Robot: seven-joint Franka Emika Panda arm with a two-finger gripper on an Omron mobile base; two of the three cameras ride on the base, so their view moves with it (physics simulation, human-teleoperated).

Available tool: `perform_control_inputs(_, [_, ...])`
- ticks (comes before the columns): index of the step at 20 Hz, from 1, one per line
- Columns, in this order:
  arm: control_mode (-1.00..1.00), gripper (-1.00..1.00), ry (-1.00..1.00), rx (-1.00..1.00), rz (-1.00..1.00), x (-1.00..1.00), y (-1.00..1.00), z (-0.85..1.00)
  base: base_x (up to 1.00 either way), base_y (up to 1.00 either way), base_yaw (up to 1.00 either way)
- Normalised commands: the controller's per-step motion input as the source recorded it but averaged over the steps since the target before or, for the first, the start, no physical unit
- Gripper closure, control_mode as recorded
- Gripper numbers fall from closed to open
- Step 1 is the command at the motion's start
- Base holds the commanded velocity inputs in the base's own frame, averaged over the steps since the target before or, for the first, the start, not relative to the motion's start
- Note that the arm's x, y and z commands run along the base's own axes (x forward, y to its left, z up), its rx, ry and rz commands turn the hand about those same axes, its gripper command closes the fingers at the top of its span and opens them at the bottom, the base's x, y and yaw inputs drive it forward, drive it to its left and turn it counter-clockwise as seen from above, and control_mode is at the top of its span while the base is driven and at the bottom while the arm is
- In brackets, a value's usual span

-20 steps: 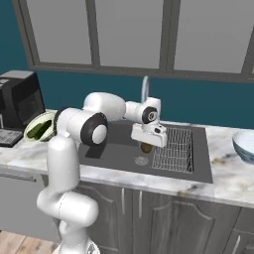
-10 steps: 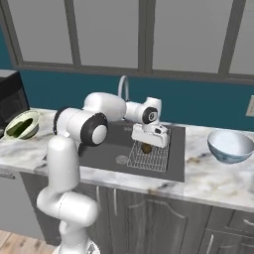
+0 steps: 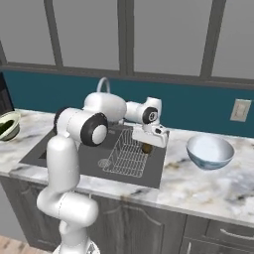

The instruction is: Pick the cucumbers from the cabinet and place them in one bowl. Pick the kiwi from the sink and place it in the other bowl.

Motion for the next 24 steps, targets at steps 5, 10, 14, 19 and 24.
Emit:
perform_control_inputs(5, [1.0,1.0,0.0,0.0,0.0,0.0,0.0,0.0,0.36,-0.51,0.07])
perform_control_inputs(10, [1.0,1.0,0.0,0.0,0.0,0.0,0.0,0.0,0.34,-0.44,0.06])
perform_control_inputs(14, [-1.0,1.0,0.0,0.0,0.0,0.0,0.0,0.0,0.01,-0.03,0.0])
perform_control_inputs(19, [-1.0,1.0,-0.08,0.0,0.0,-0.04,-0.09,0.48,0.0,0.0,0.0])
perform_control_inputs(24, [-1.0,1.0,-0.12,0.0,-0.05,-0.34,-0.25,0.86,0.0,0.0,0.0])
